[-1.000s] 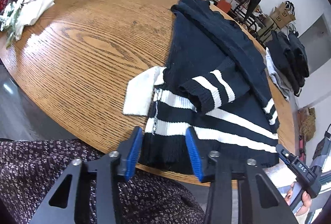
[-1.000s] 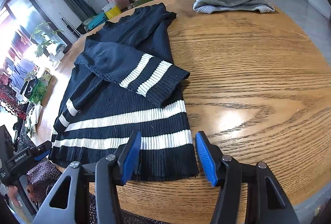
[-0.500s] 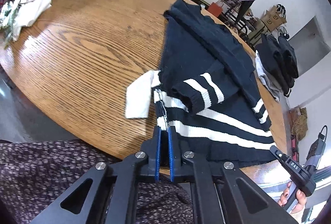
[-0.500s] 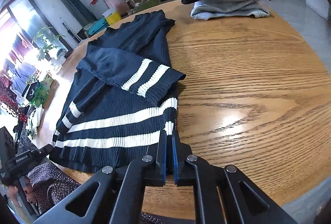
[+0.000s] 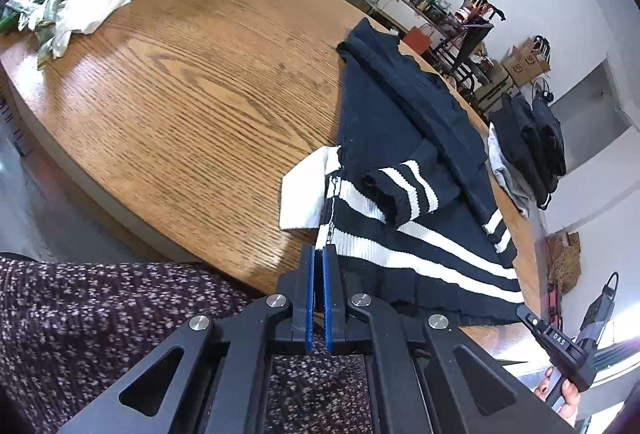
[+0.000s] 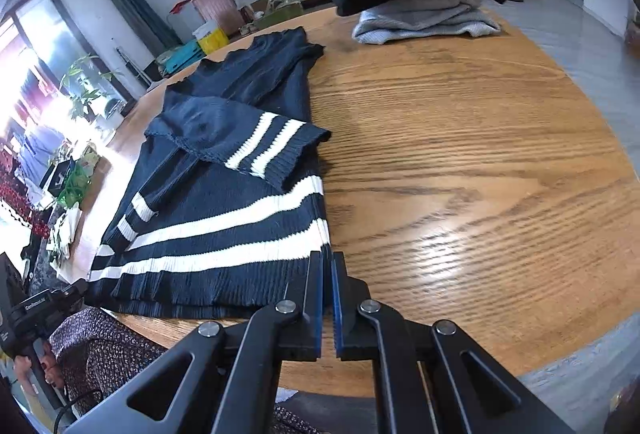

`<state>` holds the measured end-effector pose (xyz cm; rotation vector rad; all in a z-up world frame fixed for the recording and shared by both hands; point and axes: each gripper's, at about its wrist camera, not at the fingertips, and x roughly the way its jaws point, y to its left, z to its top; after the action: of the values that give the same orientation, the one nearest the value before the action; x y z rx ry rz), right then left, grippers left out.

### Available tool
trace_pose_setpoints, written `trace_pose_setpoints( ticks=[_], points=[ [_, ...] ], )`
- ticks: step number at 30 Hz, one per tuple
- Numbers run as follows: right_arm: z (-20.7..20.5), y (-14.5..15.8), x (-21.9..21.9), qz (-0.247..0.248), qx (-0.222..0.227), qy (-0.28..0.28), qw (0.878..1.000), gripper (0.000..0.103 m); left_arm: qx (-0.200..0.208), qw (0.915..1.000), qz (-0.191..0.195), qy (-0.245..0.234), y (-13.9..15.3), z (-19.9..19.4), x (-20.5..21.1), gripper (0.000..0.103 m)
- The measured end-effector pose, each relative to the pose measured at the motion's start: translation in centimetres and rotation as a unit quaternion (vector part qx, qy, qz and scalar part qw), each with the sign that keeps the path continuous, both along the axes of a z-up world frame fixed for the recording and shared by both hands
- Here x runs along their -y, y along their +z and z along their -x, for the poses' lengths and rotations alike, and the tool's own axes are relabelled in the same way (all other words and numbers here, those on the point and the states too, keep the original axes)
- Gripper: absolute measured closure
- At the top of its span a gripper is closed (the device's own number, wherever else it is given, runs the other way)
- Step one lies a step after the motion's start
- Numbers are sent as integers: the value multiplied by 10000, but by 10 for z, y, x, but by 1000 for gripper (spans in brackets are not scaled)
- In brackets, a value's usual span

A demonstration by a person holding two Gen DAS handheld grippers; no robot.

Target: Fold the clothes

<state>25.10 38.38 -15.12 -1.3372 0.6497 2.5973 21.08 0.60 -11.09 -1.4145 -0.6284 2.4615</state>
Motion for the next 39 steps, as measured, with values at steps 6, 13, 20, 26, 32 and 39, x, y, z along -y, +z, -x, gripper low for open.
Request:
trace_pose_setpoints(
  ticks=[6, 13, 20, 26, 32, 39],
  points=[
    [0, -1, -2, 122, 27, 37, 9999, 99, -6, 9999, -115, 66, 2, 0, 20, 103],
    [0, -3, -4, 264, 59, 81, 9996, 70, 160, 9993, -71, -336, 9, 6, -1, 55],
    [4, -7, -4, 398, 95, 139, 9991, 66, 377, 9985, 20, -401, 0, 12, -13, 44],
    [12, -1, 6, 317, -39, 351, 9989, 65, 527, 9980, -115, -343, -9, 17, -10, 55],
    [35, 13, 46, 200, -203, 1064, 9939, 59, 595, 9958, 338, -615, -14, 21, -26, 95],
    [51, 19, 103, 93, -322, 1896, 9813, 52, 564, 9965, -266, -561, -5, 28, -16, 99]
  ],
)
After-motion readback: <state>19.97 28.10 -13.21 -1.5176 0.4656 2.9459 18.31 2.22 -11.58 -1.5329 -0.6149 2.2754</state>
